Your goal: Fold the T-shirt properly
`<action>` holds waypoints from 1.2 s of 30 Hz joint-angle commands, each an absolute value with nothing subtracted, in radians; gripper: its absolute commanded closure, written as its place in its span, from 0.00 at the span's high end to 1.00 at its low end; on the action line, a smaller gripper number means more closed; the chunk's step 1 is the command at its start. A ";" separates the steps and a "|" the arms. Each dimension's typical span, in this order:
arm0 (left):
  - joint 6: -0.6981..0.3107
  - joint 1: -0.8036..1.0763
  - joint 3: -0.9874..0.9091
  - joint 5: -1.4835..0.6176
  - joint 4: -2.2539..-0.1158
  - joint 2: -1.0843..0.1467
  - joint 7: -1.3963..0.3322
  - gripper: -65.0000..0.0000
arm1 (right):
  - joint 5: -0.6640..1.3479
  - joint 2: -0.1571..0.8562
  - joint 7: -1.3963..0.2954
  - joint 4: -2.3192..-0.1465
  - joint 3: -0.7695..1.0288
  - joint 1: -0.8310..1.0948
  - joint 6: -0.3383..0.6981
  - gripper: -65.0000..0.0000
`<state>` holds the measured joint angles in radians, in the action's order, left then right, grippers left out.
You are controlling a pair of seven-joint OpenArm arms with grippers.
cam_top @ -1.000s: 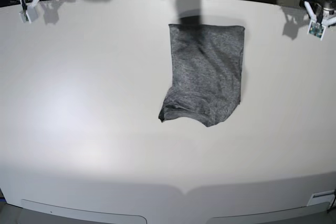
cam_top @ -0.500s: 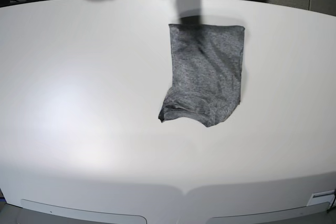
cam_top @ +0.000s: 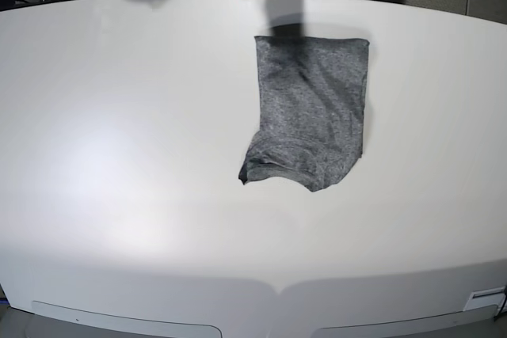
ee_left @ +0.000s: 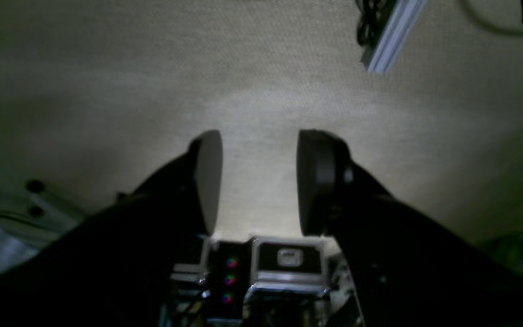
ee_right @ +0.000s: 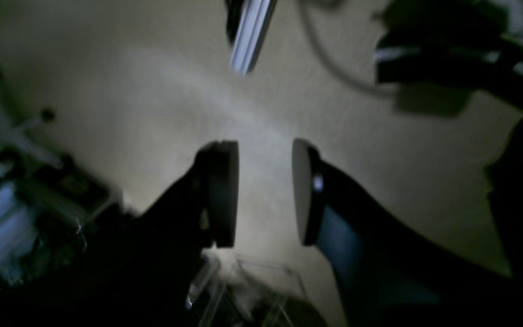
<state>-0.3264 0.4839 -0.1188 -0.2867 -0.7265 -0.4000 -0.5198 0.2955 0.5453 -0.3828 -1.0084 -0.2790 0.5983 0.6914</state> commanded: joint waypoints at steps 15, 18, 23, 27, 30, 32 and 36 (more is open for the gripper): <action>-0.364 0.474 -0.123 0.055 -0.574 -0.215 -0.043 0.40 | 0.231 0.451 -0.239 -0.704 -0.491 0.313 0.698 0.32; -0.364 0.474 -0.123 0.091 -0.554 -0.201 -0.014 0.40 | 0.231 0.451 -0.175 -0.704 -0.491 0.313 0.664 0.32; -0.363 0.473 -0.123 0.090 -0.551 -0.200 0.036 0.40 | 0.235 0.450 -0.075 -0.704 -0.491 0.313 0.620 0.32; -0.363 0.470 -0.123 0.091 -0.551 -0.204 0.084 0.40 | 0.239 0.442 -0.075 -0.704 -0.491 0.313 0.620 0.32; -0.358 0.453 -0.123 0.091 -0.551 -0.209 0.110 0.40 | 0.239 0.430 -0.066 -0.704 -0.491 0.313 0.620 0.32; -0.359 0.439 -0.123 0.090 -0.551 -0.212 0.110 0.40 | 0.239 0.422 -0.062 -0.704 -0.491 0.313 0.621 0.32; -0.360 0.434 -0.123 0.089 -0.551 -0.213 0.111 0.40 | 0.239 0.409 -0.062 -0.704 -0.491 0.313 0.621 0.32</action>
